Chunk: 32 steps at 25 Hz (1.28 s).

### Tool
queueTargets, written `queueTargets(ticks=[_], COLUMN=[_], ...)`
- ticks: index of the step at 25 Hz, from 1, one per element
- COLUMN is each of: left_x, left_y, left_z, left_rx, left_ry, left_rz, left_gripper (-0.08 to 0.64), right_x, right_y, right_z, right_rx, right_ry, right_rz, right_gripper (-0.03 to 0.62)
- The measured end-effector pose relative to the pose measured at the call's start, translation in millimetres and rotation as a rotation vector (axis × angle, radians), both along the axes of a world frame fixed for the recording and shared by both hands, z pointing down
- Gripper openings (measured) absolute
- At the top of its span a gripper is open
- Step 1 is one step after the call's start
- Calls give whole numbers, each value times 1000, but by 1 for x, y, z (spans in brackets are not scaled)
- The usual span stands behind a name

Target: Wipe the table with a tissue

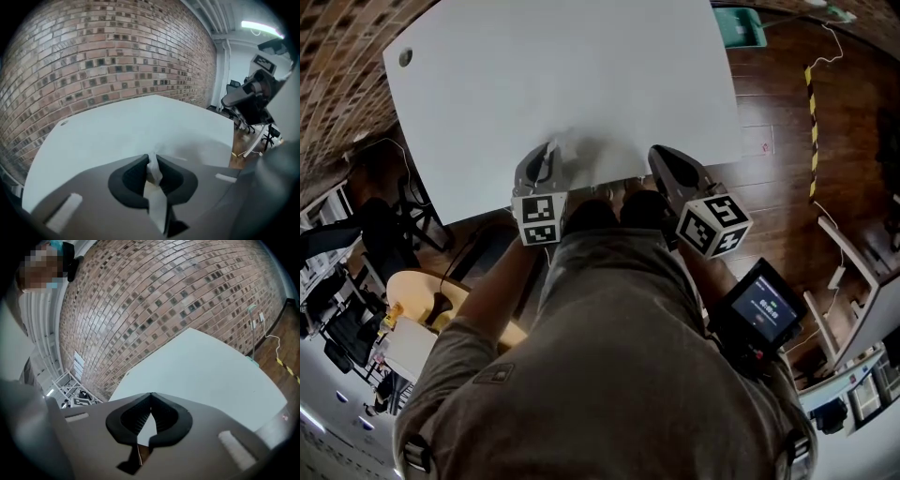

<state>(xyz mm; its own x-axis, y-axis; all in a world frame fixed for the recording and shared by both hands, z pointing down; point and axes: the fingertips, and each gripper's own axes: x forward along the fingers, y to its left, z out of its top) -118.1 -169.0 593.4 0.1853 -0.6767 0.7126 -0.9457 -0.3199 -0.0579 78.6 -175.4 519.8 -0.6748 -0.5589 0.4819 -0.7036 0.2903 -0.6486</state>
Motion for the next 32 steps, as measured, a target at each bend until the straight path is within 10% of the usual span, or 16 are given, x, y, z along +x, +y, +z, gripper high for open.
queueTargets(ticks=[9, 23, 32], left_x=[-7, 70, 31], left_y=[-4, -32, -21], left_z=[7, 18, 5], left_rx=[5, 5, 8], left_ry=[7, 61, 4], left_rz=[-29, 184, 66], left_gripper=[28, 28, 29], right_x=[-1, 29, 25], right_y=[-2, -4, -1], right_z=[-2, 9, -8], right_rx=[7, -4, 25], right_ry=[5, 30, 17], right_rz=[4, 115, 53], right_gripper=[12, 12, 12])
